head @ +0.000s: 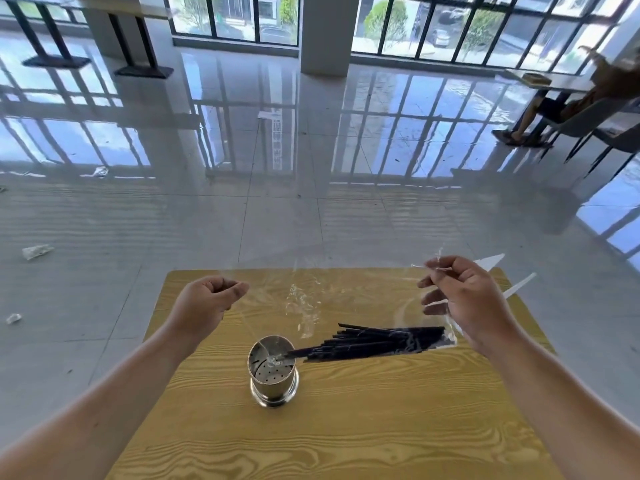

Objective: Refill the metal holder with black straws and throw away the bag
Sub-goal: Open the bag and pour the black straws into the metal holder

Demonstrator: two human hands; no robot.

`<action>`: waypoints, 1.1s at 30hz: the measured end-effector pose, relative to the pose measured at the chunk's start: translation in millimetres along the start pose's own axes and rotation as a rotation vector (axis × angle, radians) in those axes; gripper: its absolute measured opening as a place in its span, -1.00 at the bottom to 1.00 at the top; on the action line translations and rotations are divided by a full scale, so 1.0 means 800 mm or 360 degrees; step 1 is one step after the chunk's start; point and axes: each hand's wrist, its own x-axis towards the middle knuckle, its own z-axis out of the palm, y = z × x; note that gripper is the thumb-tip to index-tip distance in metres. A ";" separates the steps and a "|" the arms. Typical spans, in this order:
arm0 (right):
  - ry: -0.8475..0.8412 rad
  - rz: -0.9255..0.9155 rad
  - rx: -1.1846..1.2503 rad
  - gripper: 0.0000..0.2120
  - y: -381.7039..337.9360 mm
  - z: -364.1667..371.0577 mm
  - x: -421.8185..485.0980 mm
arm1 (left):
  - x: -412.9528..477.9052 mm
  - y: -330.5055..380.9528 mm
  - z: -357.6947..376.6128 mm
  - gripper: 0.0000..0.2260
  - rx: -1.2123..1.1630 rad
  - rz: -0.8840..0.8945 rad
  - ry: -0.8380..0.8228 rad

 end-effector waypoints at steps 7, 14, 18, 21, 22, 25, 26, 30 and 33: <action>-0.0055 -0.0093 -0.0197 -0.82 -0.008 0.033 0.011 | -0.005 -0.030 -0.008 -0.80 0.0010 -0.0096 0.0044; -0.0158 -0.0185 -0.0443 -0.79 -0.017 0.077 0.022 | -0.003 -0.060 -0.016 -0.79 -0.0065 -0.0197 0.0145; -0.0182 -0.0157 -0.0451 -0.77 -0.018 0.088 0.028 | 0.002 -0.073 -0.023 -0.79 -0.0124 -0.0257 0.0187; -0.0201 -0.0150 -0.0469 -0.76 -0.017 0.096 0.029 | 0.004 -0.079 -0.027 -0.78 -0.0154 -0.0283 0.0188; -0.0205 -0.0157 -0.0478 -0.75 -0.017 0.099 0.029 | 0.004 -0.080 -0.027 -0.78 -0.0158 -0.0287 0.0187; -0.0221 -0.0177 -0.0496 -0.74 -0.022 0.106 0.027 | 0.002 -0.084 -0.029 -0.79 -0.0164 -0.0276 0.0148; -0.0232 -0.0188 -0.0506 -0.74 -0.024 0.108 0.026 | 0.000 -0.085 -0.030 -0.79 -0.0169 -0.0270 0.0131; -0.0266 -0.0259 -0.0573 -0.76 -0.034 0.113 0.020 | -0.001 -0.085 -0.031 -0.79 -0.0173 -0.0280 0.0135; -0.0289 -0.0298 -0.0631 -0.80 -0.042 0.117 0.020 | -0.004 -0.083 -0.030 -0.79 -0.0161 -0.0298 0.0137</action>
